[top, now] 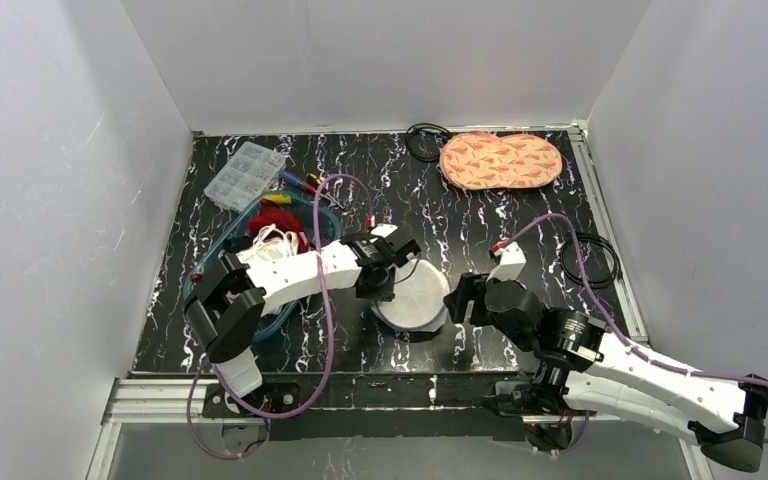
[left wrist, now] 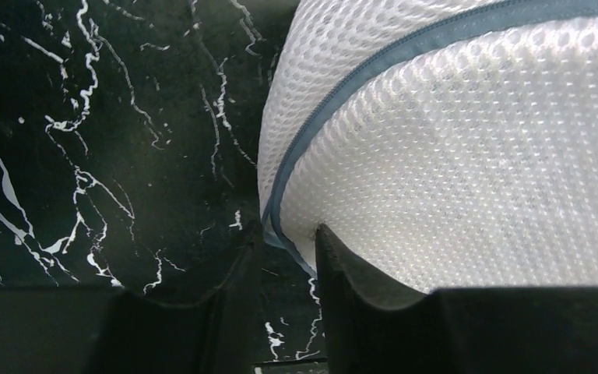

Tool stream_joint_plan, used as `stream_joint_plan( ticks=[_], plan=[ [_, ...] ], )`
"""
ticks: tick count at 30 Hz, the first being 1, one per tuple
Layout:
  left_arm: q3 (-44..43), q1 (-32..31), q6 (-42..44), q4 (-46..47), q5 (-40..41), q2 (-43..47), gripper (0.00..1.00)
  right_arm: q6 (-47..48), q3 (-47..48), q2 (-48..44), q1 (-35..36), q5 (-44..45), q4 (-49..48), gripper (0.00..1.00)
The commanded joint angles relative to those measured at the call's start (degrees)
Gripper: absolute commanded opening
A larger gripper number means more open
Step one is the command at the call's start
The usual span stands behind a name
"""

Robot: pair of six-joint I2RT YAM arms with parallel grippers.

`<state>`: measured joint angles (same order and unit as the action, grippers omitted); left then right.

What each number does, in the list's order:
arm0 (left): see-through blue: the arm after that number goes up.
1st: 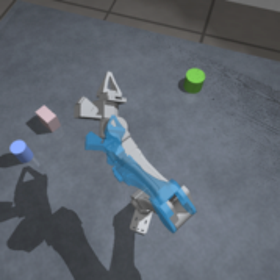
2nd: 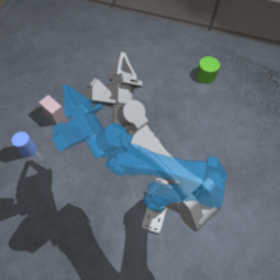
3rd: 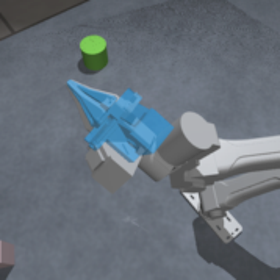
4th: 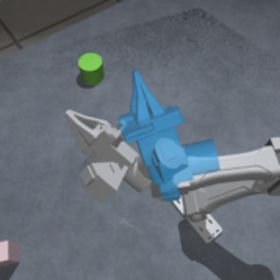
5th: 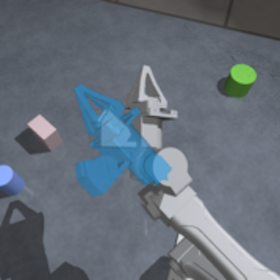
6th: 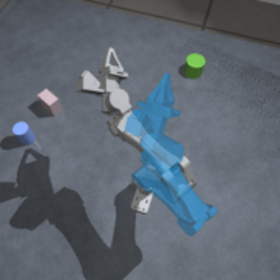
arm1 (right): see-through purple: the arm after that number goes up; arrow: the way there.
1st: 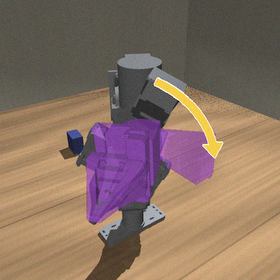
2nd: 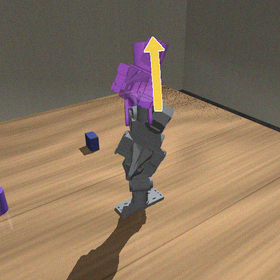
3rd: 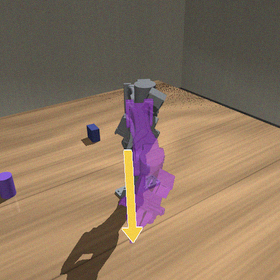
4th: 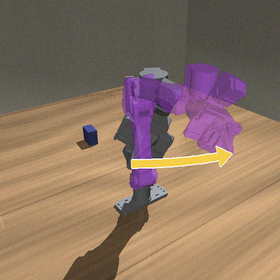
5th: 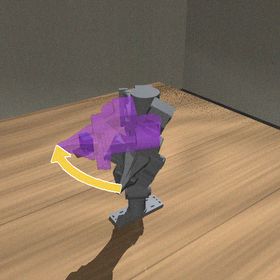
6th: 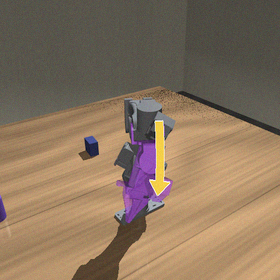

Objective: Unzip the laundry bag and remove the bra
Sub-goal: Adjust the laundry bag at the center of the board.

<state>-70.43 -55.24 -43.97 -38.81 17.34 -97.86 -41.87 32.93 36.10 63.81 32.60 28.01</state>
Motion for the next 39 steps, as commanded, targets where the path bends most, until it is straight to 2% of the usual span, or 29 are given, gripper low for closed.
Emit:
stream_joint_plan(
  ticks=[1, 6, 11, 20, 26, 39],
  plan=[
    [4.30, 1.22, -0.31, 3.86, 0.25, 6.08, 0.26, -0.30, -1.41, 1.37, 0.17, 0.27, -4.19, 0.77],
    [9.20, 1.81, -0.57, 7.63, -0.16, 9.00, 0.23, -0.36, -2.86, 4.68, -0.06, -2.43, -9.22, 0.80],
    [10.40, 1.98, -0.20, 8.99, -0.61, 9.14, 0.22, 1.21, -3.82, 7.65, -2.95, -5.85, -14.01, 0.80],
    [9.20, 2.06, 0.92, 9.21, 0.05, 7.96, 0.23, 4.43, -5.05, 16.30, -14.78, -12.72, -21.60, 0.78],
    [9.73, 2.49, 0.92, 10.53, -0.35, 7.45, 0.22, 5.22, -6.12, 23.33, -20.82, -15.55, -25.78, 0.71],
    [12.94, 2.79, 0.23, 13.68, -1.23, 7.88, 0.23, 2.99, -10.60, 30.54, -23.47, -13.84, -28.70, 0.66]
  ],
)
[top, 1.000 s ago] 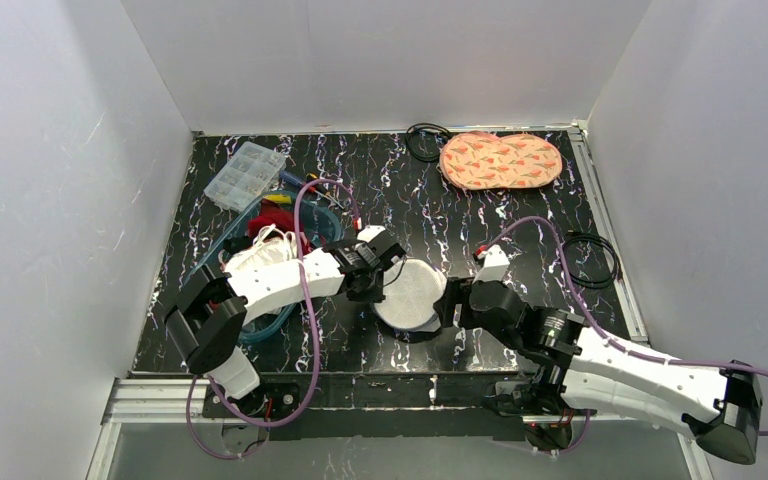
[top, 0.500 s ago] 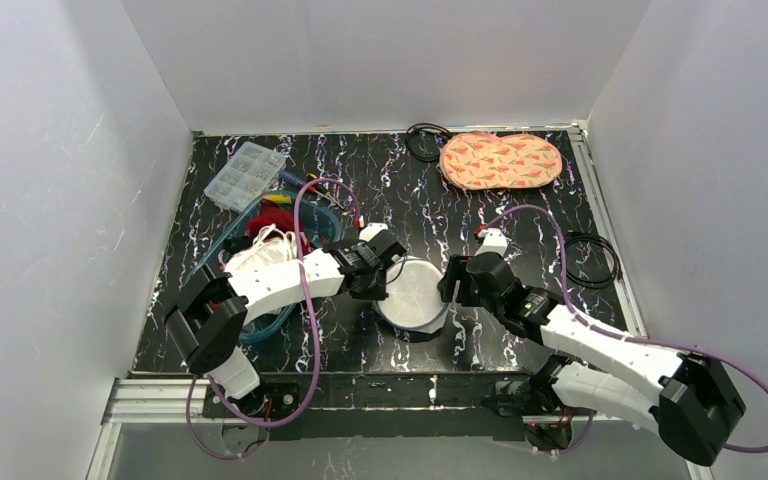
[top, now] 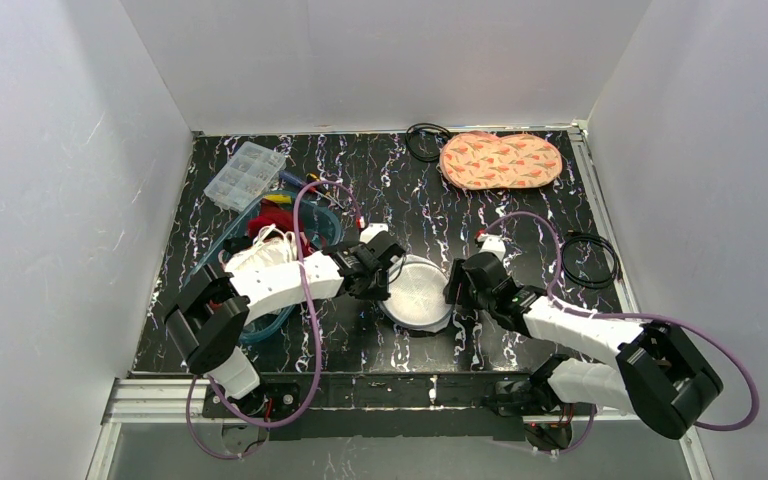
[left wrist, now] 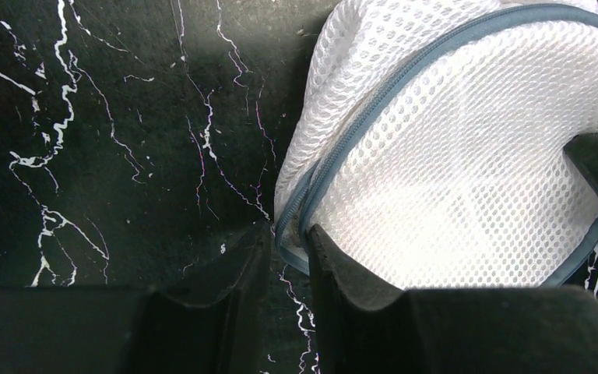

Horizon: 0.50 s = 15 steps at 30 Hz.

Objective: Unzip the laundry bag and remove the bra
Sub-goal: Adjust the laundry bag at the center of the board.

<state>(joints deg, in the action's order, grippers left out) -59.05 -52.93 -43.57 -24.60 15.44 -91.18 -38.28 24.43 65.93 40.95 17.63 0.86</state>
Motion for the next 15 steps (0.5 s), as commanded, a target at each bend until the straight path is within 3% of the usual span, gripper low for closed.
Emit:
stream_joint_plan(
  ticks=[1, 8, 15],
  plan=[
    [1.99, 0.48, -0.26, -0.34, 0.65, 1.40, 0.23, -0.65, -2.62, 0.30, -0.61, 1.16, -1.56, 0.66],
    [3.07, 0.50, -0.75, -0.95, 0.67, 5.18, 0.27, 0.79, -1.19, -5.36, -0.66, 0.62, 4.23, 0.74],
    [1.21, 0.54, -1.04, -4.73, 0.57, 13.16, 0.53, 4.42, 5.95, -15.90, -0.65, -3.23, 13.42, 0.96]
  ],
)
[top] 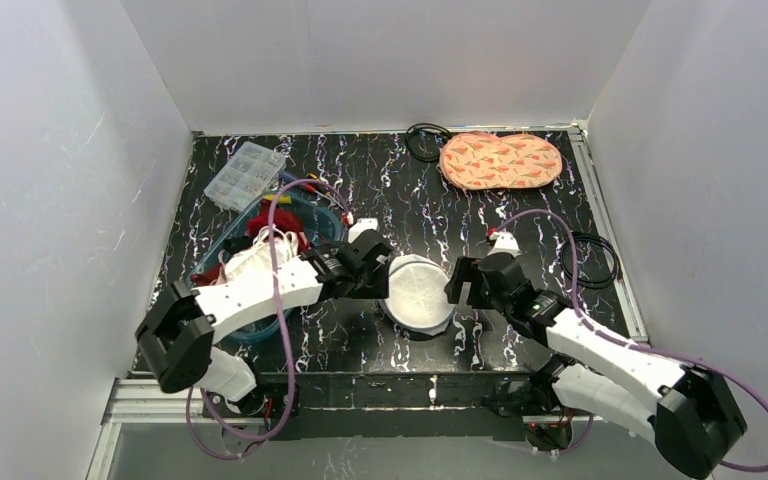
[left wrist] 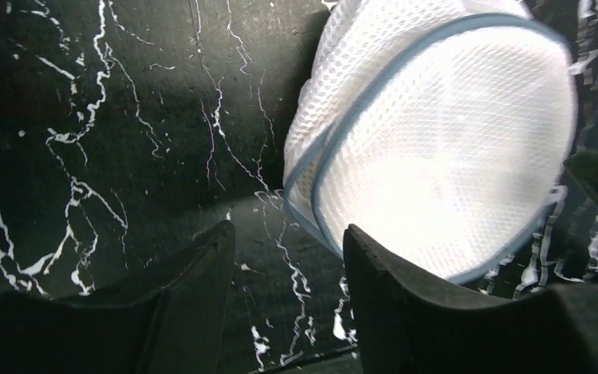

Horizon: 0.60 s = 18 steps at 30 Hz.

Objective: Unzip the laundry bag and remove the bra
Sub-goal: Adjust the laundry bag at the center of the board, then reset both arms

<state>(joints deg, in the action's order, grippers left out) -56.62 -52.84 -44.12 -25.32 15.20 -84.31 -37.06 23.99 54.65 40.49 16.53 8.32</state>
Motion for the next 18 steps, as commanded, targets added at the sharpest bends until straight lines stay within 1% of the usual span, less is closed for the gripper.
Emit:
stream_joint_plan(
  ticks=[1, 4, 8, 11, 14, 16, 18],
  plan=[
    [-1.55, 0.38, -0.33, -4.72, 0.81, 7.68, 0.57, 3.89, 7.78, -5.75, -0.23, -2.98, 7.39, 0.98],
    [-2.31, 0.37, 0.12, -6.83, 1.27, 12.80, 0.66, 5.60, 11.19, -9.93, -0.22, -4.85, 11.45, 0.99],
    [-2.29, 0.43, 1.83, -9.15, 2.47, 19.64, 0.71, 7.95, 13.35, -16.07, -0.22, -7.65, 13.48, 0.99],
    [-0.37, 0.37, 1.41, -10.16, 6.27, 25.81, 0.74, 7.83, 12.37, -22.07, -0.20, -5.91, 13.02, 0.99],
    [2.85, 0.28, 0.27, -11.02, 10.85, 31.90, 0.78, 8.13, 9.36, -27.75, -0.20, -2.71, 11.25, 0.99],
    [4.85, 0.24, -1.17, -11.96, 13.57, 35.19, 0.79, 7.94, 8.25, -30.10, -0.22, -1.48, 10.57, 0.99],
    [5.96, 0.26, -1.64, -12.79, 14.56, 37.72, 0.79, 7.88, 7.62, -31.18, -0.23, -1.29, 10.38, 0.99]
  ],
)
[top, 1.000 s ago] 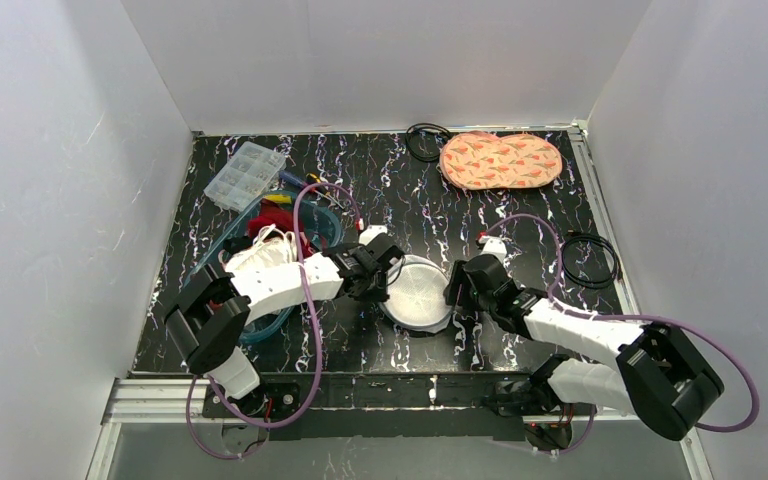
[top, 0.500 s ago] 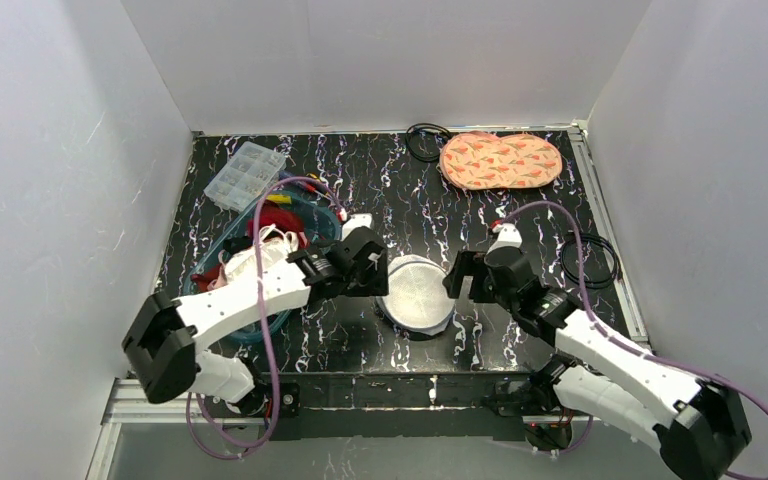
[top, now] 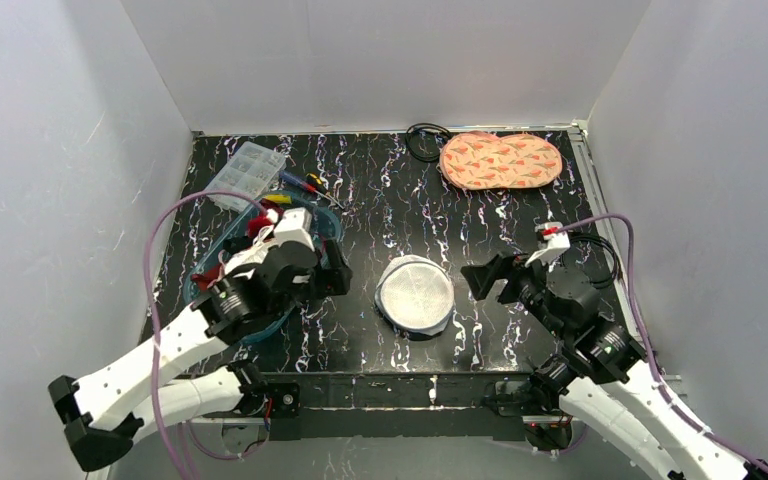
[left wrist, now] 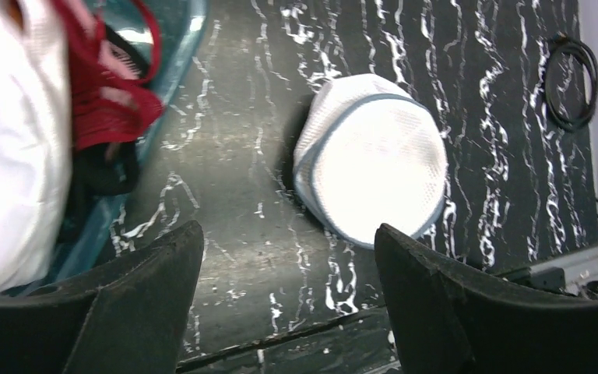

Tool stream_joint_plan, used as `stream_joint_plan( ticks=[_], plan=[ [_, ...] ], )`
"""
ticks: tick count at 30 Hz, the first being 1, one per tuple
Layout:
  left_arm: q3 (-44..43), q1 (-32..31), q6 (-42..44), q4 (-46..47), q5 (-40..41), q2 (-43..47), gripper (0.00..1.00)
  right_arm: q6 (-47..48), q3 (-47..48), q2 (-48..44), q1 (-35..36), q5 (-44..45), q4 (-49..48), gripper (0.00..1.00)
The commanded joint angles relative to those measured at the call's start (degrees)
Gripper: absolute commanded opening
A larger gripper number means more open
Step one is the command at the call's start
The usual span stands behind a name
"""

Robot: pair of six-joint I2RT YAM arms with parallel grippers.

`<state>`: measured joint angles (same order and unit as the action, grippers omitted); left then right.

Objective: Unzip the laundry bag and remove the bra
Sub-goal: Reset both arms

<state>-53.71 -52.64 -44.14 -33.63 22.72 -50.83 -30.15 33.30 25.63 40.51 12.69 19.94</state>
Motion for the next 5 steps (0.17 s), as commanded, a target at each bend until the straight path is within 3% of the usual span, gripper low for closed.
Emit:
stream_joint_plan(
  ticks=[1, 5],
  plan=[
    [3.40, 0.08, -0.98, -4.70, 7.03, 5.26, 0.79, 1.04, -1.74, -2.31, -0.26, 2.59, -1.25, 0.99],
    [4.48, 0.06, 2.30, -5.29, 8.59, 10.02, 0.79, 2.03, -1.54, -1.76, -0.26, 2.25, -1.32, 0.99]
  ],
)
